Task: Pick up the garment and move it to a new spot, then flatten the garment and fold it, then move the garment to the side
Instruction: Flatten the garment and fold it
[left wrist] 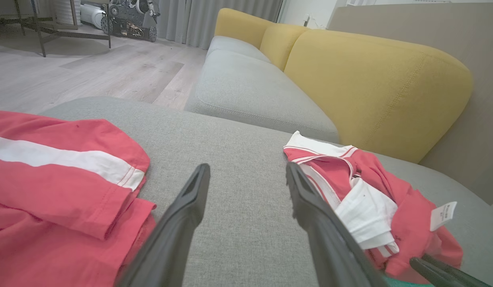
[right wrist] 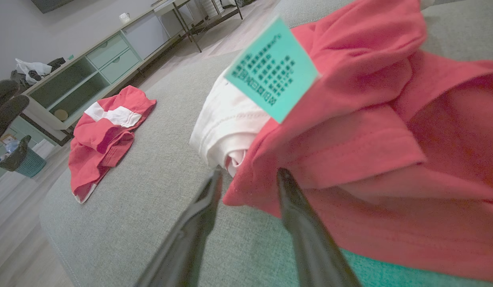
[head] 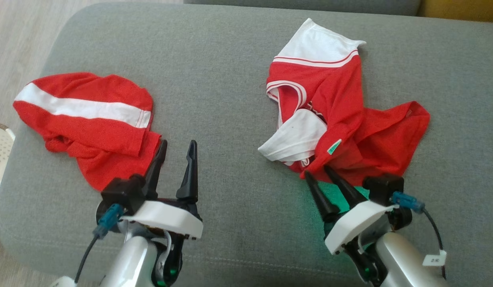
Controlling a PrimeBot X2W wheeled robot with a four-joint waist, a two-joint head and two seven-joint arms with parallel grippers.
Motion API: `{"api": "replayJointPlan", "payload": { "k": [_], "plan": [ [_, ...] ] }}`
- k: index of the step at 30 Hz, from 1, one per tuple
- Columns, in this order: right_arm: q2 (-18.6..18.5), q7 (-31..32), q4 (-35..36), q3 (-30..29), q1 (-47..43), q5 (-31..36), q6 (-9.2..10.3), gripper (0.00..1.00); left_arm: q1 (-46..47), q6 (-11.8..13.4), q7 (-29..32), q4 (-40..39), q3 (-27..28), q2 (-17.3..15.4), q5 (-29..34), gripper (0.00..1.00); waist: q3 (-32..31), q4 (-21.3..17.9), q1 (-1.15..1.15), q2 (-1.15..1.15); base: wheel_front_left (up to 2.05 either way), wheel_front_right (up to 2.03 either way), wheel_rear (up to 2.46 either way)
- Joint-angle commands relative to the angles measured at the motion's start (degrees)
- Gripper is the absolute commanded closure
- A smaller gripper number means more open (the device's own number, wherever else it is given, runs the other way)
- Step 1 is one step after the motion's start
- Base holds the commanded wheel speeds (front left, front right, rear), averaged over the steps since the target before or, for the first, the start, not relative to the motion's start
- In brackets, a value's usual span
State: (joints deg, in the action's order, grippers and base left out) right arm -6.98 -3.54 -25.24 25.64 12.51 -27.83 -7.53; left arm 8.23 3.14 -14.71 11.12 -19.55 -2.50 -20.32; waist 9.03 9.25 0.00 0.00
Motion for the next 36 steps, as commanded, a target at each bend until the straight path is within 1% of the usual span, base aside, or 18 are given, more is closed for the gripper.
{"api": "replayJointPlan", "payload": {
  "k": [1, 6, 11, 14, 17, 21, 25, 27, 31, 36],
  "plan": [
    [-0.4, -0.8, 1.3, 1.2, 2.2, -0.6, 0.04, 1.0, 2.6, 0.6, -0.3, -2.1, 1.7, -0.4, -0.3, 0.0, 0.2, 0.2, 0.0, 0.0, 0.0, 0.0, 0.0],
    [-1.3, -1.3, 1.1, 0.7, 2.8, -0.6, 0.04, 1.0, 2.5, 0.8, -0.3, -2.0, 2.0, -0.4, -0.3, 0.0, 0.2, -0.2, 0.0, 0.0, 0.0, 0.0, 0.0],
    [-3.0, -1.5, 2.7, -1.3, 2.5, 0.4, 0.04, 1.0, 2.2, 0.9, -0.3, -1.8, 2.4, -0.4, -0.3, 0.0, -0.8, -1.8, 0.0, 0.0, 0.0, 0.0, 0.0],
    [-4.7, -1.4, 5.3, -3.4, 2.2, 1.7, 0.04, 1.0, 2.1, 0.9, -0.3, -1.8, 2.5, -0.4, -0.3, 0.0, -1.5, -3.0, 0.0, 0.0, 0.0, 0.0, 0.0],
    [-7.3, -0.4, 8.7, -6.6, 2.8, 3.5, 0.04, 1.0, 2.0, 0.8, -0.3, -1.9, 2.6, -0.4, -0.4, 0.0, -2.1, -4.1, 0.0, 0.0, 0.0, 0.0, 0.0],
    [-12.3, 3.1, 13.8, -11.8, 5.6, 5.5, 0.04, 1.0, 2.0, 0.7, -0.3, -1.9, 2.0, -0.4, -0.5, 0.0, -2.1, -4.8, 0.0, 0.0, 0.0, 0.0, 0.0],
    [-19.1, 7.9, 17.9, -15.4, 10.8, 6.7, 0.04, 1.0, 2.7, 0.8, -0.3, -2.2, 1.1, -0.4, -0.8, 0.0, -1.2, -4.3, 0.0, 0.0, 0.0, 0.0, 0.0],
    [-23.4, 10.1, 18.7, -15.8, 14.0, 8.3, 0.04, 1.0, 3.4, 0.9, -0.3, -2.4, 0.4, -0.4, -1.1, 0.0, -0.4, -3.6, 0.0, 0.0, 0.0, 0.0, 0.0],
    [-29.9, 12.9, 17.7, -15.9, 20.9, 8.1, 0.04, 1.0, 4.6, 1.1, -0.3, -2.9, -0.9, -0.4, -1.8, 0.0, 1.8, -1.8, 0.0, 0.0, 0.0, 0.0, 0.0],
    [-36.0, 13.7, 12.9, -14.7, 30.4, 9.7, 0.04, 1.0, 6.2, 1.5, -0.3, -3.4, -2.7, -0.4, -2.5, 0.0, 5.3, 1.2, 0.0, 0.0, 0.0, 0.0, 0.0]
  ]
}}
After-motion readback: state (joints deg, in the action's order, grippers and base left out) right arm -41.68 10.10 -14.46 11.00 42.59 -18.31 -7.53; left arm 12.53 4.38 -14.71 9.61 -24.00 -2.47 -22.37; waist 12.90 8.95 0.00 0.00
